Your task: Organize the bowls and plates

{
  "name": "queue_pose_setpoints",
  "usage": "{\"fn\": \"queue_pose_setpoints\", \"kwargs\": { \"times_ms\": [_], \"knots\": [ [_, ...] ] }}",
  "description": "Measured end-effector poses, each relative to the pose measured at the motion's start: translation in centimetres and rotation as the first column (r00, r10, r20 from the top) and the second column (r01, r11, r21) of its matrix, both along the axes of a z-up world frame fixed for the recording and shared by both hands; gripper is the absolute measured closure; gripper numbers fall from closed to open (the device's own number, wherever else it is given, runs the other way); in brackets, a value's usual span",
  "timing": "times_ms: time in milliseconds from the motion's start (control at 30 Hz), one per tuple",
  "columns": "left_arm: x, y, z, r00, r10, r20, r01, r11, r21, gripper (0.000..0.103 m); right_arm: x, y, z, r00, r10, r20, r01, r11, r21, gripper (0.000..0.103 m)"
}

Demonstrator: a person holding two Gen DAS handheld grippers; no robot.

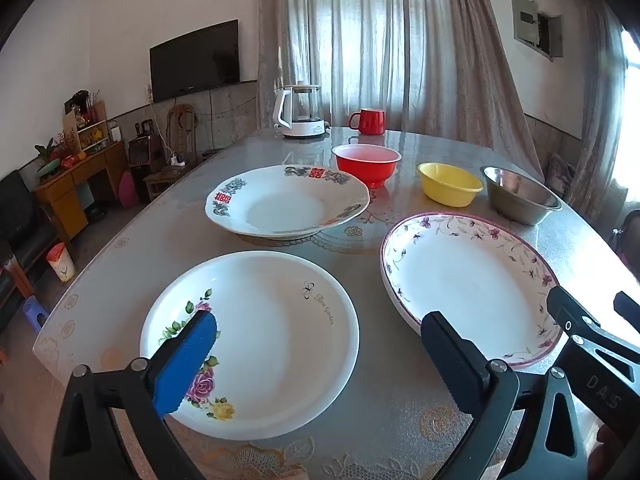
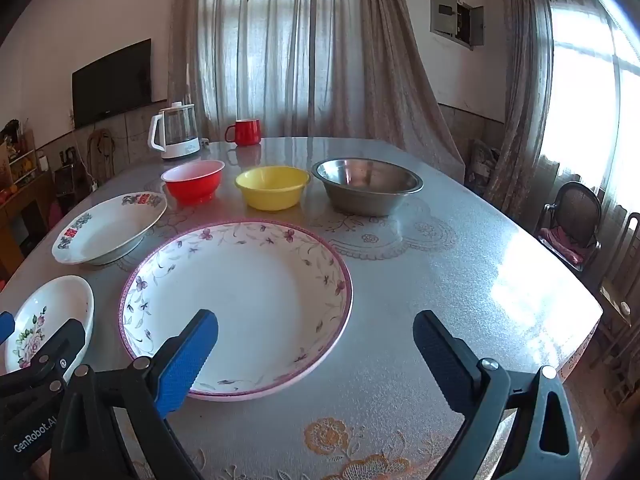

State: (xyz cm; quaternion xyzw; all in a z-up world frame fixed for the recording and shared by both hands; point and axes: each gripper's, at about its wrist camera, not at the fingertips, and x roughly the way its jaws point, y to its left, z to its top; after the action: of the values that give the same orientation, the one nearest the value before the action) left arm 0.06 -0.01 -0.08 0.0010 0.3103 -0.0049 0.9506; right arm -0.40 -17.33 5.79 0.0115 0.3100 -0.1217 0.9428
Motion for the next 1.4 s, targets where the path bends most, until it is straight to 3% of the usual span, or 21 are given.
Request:
{"fn": "queue_pose_setpoints", "kwargs": {
  "times_ms": [133,300,333,433,1400],
  "knots": [
    [0.8,0.9,-0.1,1.0,0.004,-0.03,-0.004,1.0,-0.018,0.0,0.1,0.2,-0.2,1.0,0.001,-0.024,-0.001,1.0,0.002,0.003],
    [0.3,0.5,-0.2,1.0,0.015,-0.011,-0.015,1.0,-0.001,0.0,0.2,0.3,0.0,0.999,0.017,-0.049,-0.016,1.0,0.008,0.003],
    [0.3,0.6,-0.2,1.0,0.018,-0.008,-0.018,1.0,0.001,0.0,0.0,0.1,0.3,0.999,0.036,-0.005,-0.036,0.999,-0.001,0.003],
    [0.4,0.7,-0.2,1.0,0.02,-0.011,-0.02,1.0,0.001,0.0,0.0,0.3,0.4,0.999,0.051,0.005,-0.051,0.999,-0.002,0.003],
    [1.0,1.3,-0.8,0.999,0.025,-0.047,-0.025,1.0,-0.011,0.0,1.3,0.4,-0.6,0.994,0.106,-0.036,-0.105,0.993,0.051,0.003]
  ]
}}
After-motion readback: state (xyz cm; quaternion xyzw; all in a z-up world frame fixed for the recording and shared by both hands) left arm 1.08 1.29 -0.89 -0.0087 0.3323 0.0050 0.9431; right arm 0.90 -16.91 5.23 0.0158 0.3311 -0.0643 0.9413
